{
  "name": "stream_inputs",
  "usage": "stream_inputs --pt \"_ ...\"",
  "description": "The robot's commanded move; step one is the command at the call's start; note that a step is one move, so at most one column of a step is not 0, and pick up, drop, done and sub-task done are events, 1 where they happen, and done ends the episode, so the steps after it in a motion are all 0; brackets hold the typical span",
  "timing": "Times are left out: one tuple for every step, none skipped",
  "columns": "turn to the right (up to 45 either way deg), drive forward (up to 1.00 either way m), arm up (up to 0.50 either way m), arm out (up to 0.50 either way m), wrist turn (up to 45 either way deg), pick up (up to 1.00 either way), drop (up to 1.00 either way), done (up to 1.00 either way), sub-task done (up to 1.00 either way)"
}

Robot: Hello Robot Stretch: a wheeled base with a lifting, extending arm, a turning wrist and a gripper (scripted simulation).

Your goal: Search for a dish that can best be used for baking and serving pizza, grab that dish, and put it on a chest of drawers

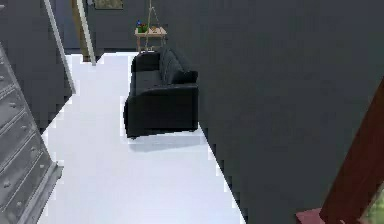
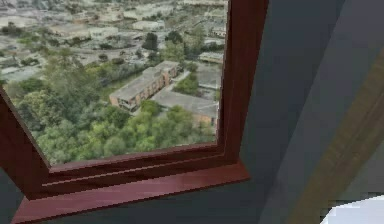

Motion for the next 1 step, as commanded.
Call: stream_inputs --pt "3.0 0.0 0.0 0.0 0.0 0.0 0.0 0.0 0.0"
